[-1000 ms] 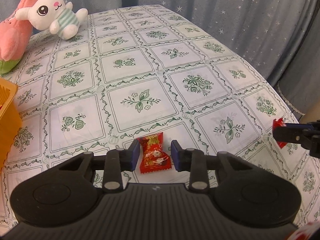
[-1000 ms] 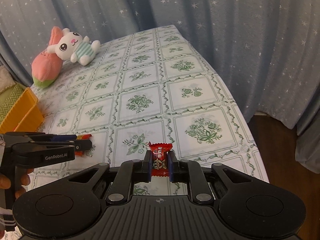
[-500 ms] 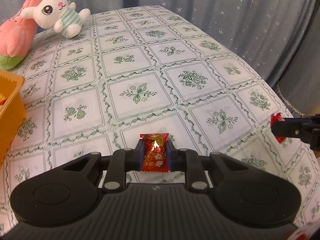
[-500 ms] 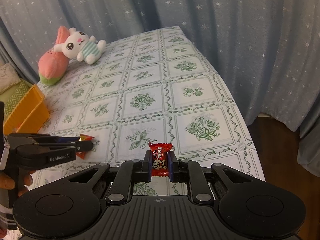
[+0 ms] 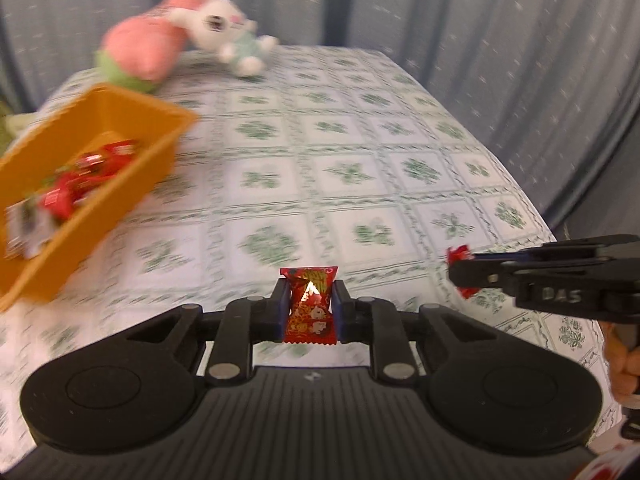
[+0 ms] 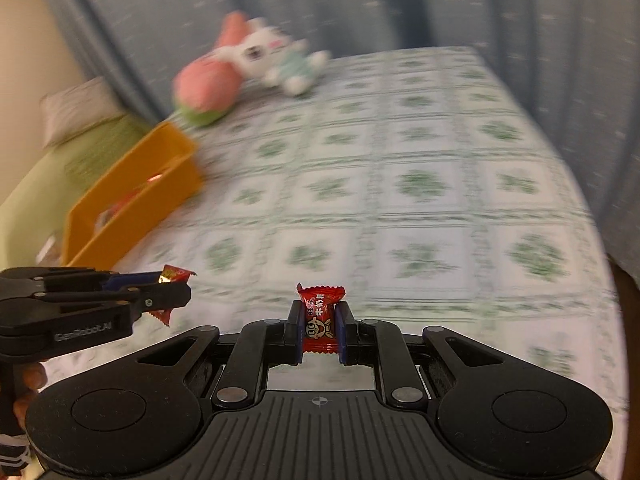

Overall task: Organize snacks
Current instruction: 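Carry both red candies over the orange tray and open both tools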

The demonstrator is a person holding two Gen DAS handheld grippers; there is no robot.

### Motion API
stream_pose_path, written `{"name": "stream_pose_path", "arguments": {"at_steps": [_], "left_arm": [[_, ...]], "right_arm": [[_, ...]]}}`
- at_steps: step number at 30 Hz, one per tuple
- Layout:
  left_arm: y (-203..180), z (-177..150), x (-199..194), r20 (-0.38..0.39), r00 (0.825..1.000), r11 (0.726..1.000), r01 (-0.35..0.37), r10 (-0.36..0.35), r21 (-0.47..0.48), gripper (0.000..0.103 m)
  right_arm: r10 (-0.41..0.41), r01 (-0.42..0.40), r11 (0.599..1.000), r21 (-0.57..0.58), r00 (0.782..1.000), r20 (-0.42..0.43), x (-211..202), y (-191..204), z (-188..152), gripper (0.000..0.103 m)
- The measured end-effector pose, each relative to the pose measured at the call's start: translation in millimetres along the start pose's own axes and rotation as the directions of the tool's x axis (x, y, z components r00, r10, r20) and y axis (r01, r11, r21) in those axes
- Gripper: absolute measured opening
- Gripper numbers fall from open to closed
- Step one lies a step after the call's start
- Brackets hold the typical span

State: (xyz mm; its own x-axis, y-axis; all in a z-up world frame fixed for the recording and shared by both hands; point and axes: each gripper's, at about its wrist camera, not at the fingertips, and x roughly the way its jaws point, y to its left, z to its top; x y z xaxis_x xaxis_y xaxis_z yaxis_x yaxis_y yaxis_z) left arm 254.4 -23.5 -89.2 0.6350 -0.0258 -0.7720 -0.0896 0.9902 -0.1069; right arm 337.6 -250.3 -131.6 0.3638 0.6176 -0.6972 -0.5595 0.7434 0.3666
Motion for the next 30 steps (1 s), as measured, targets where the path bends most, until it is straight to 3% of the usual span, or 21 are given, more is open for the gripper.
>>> {"name": "stream_pose_path", "arguments": {"at_steps": [8,13,21,30], "left_arm": [[59.2,-9.8,-61.6,0.058,0.991,0.988,-0.110,0.117,-0.107,0.019],[94.1,-4.7,-82.0,0.087,0.985,0.983,-0.134,0.146,-0.129,0.019],[141.3,20.4,-84.9,0.128,0.984,0.988,-0.111,0.124,-0.108,0.019],[177.0,57.1,-56.9,0.144,0.987,0.997,-0.061,0.068,-0.056,0.019]], "right_arm": [[0.133,-0.135,0.982,-0.135,0.991,-0.027,22.3,73.3,10.1,0.016],[0.175,-0.177,0.970,-0.166,0.984,-0.027,36.5,114.3,21.9,0.016],[0.174,-0.174,0.971,-0.165,0.985,-0.013,63.3,161.3,44.6,0.016],[0.125,-0.120,0.982,-0.143,0.992,0.027,98.2,183.9,89.8,0.016]]}}
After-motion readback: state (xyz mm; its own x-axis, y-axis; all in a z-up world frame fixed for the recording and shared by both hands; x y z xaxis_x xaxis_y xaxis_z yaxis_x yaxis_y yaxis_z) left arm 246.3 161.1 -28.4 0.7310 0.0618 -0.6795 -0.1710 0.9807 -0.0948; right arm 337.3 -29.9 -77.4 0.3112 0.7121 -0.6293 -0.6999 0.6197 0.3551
